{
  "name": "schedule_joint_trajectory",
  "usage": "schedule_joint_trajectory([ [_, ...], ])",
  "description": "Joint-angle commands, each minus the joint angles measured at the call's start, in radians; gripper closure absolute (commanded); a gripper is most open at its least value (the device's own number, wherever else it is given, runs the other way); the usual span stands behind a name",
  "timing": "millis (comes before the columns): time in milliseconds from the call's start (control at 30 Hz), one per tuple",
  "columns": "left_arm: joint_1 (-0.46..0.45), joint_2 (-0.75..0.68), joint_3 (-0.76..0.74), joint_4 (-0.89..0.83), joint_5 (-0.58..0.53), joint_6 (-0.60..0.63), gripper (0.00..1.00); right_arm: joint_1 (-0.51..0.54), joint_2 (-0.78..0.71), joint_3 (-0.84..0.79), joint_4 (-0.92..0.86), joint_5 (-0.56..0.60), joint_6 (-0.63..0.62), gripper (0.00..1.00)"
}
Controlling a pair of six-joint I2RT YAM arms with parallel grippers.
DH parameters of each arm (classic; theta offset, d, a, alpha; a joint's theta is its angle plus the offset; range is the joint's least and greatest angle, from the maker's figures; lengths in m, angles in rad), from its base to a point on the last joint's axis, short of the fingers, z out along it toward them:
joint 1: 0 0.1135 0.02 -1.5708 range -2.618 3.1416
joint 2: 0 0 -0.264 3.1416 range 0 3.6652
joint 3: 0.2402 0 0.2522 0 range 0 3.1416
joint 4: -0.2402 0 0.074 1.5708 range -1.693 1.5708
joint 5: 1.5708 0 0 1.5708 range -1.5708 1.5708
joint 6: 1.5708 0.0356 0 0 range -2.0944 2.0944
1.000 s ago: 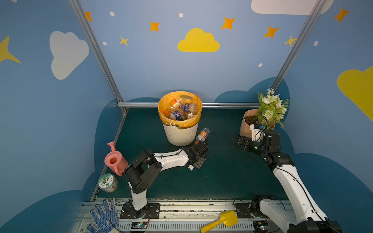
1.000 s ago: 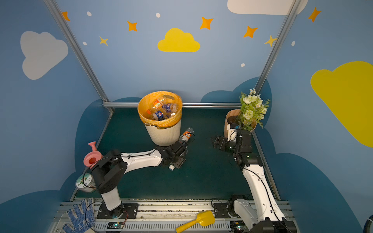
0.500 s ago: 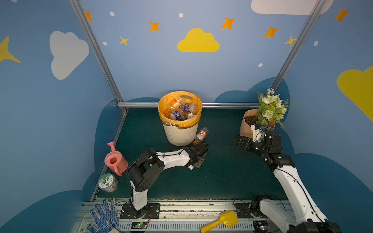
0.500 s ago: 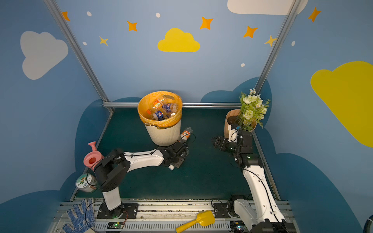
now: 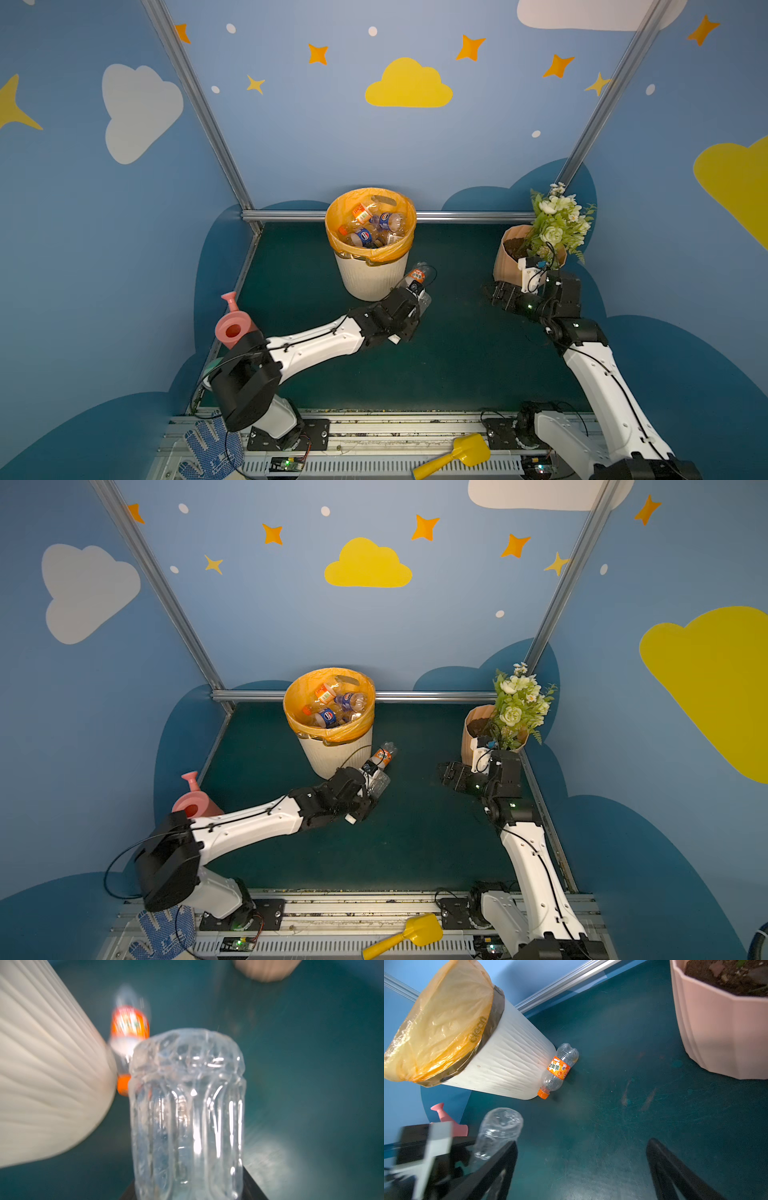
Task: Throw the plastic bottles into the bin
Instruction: 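Lift the water bottle over the bin and open the left gripper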
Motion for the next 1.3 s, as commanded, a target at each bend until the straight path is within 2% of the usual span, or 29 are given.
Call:
schedule_joint_trajectory([
  [0,-0.009,-0.101,-0.010,0.071,-0.001,0.022,0.58,-0.002,-0.004,-0.007,0.019,-0.016,0.011,0.06],
  [167,-0.021,-0.288,0.007,0.077,-0.076,0.110,0.57,-0.004,0.001,-0.004,0.026,-0.023,0.015,0.06],
  [200,-0.021,-0.330,0.015,0.088,-0.103,0.135,0.54,-0.004,0.001,-0.007,0.032,-0.027,0.017,0.06],
  [267,-0.020,-0.409,0.024,0.143,-0.159,0.184,0.54,-0.002,0.006,-0.010,0.044,-0.035,0.021,0.06],
  [367,-0.021,-0.503,0.034,0.275,-0.221,0.280,0.59,0.000,0.020,-0.011,0.061,-0.050,0.034,0.06],
  [500,-0.018,-0.558,0.061,0.448,-0.238,0.422,0.59,0.006,0.036,-0.001,0.067,-0.062,0.040,0.06],
  [600,0.011,-0.533,0.108,0.509,-0.233,0.466,0.58,0.010,0.041,0.005,0.070,-0.061,0.042,0.06],
  [667,0.057,-0.494,0.155,0.504,-0.211,0.443,0.58,0.013,0.042,0.007,0.069,-0.062,0.043,0.06],
  [767,0.183,-0.407,0.230,0.442,-0.137,0.314,0.56,0.016,0.038,0.007,0.067,-0.059,0.045,0.06],
  [833,0.300,-0.300,0.351,0.276,-0.116,0.141,0.55,0.016,0.033,0.008,0.064,-0.055,0.044,0.06],
  [933,0.405,-0.131,0.549,-0.022,0.039,-0.010,0.54,0.018,0.028,0.007,0.060,-0.050,0.043,0.06],
  [967,0.416,-0.089,0.588,-0.078,0.072,-0.025,0.49,0.017,0.027,0.009,0.060,-0.048,0.043,0.06],
  [1000,0.420,-0.048,0.622,-0.136,0.096,-0.030,0.37,0.017,0.026,0.010,0.058,-0.045,0.043,0.06],
  [1067,0.421,0.004,0.676,-0.226,0.096,-0.028,0.28,0.017,0.027,0.014,0.057,-0.043,0.046,0.06],
  [1167,0.420,-0.014,0.710,-0.267,0.074,-0.019,0.00,0.017,0.024,0.021,0.050,-0.042,0.045,0.06],
  [1267,0.412,-0.091,0.716,-0.239,-0.005,0.012,0.00,0.017,0.024,0.021,0.048,-0.036,0.044,0.06],
])
